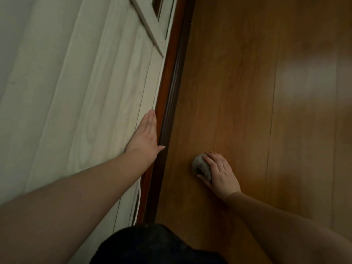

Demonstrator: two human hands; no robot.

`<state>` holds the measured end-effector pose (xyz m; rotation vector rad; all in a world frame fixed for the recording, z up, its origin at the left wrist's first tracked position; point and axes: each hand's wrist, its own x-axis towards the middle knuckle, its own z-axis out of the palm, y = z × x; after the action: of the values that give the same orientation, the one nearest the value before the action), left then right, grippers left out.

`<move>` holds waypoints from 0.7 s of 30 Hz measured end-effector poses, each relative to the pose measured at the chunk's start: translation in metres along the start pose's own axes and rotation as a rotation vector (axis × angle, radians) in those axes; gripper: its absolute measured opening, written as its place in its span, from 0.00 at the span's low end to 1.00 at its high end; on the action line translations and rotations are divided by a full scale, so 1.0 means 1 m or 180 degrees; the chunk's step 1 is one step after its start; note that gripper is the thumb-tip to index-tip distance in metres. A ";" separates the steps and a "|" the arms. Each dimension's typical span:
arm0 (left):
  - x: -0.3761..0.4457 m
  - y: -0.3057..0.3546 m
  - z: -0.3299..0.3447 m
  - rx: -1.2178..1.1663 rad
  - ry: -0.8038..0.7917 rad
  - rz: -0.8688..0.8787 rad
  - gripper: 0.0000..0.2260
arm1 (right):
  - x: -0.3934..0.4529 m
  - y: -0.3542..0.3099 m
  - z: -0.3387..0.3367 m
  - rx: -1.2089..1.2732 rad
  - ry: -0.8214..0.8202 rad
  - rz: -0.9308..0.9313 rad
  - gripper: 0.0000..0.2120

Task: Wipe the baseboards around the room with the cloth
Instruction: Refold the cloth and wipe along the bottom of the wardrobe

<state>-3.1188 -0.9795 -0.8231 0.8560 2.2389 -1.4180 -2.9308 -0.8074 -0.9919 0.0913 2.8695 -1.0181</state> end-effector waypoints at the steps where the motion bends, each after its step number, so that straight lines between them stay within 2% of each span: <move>1: 0.000 -0.003 -0.002 0.0031 -0.0067 0.0058 0.40 | 0.001 -0.001 0.001 -0.0016 0.0005 0.0011 0.32; 4: 0.004 -0.009 -0.008 0.0257 -0.0284 0.0302 0.42 | -0.001 -0.001 -0.002 0.0026 -0.0165 0.0008 0.31; 7: 0.008 -0.018 -0.015 0.0641 -0.0517 0.0484 0.42 | 0.009 -0.004 -0.019 0.0060 -0.0669 0.0116 0.35; 12: 0.001 -0.021 -0.019 0.0819 -0.0335 0.0538 0.43 | 0.023 -0.007 -0.035 0.0126 -0.1400 0.0368 0.43; 17: 0.011 -0.016 -0.018 0.0922 -0.0322 0.0513 0.46 | 0.011 0.018 -0.014 0.0163 -0.0963 0.0108 0.38; 21: 0.017 -0.037 -0.034 0.0903 -0.0226 0.0209 0.62 | 0.002 0.013 -0.011 0.0331 -0.0711 0.0057 0.35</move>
<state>-3.1553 -0.9556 -0.7932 0.9406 1.9679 -1.7329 -2.9319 -0.7901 -0.9921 0.0098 2.6116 -1.0981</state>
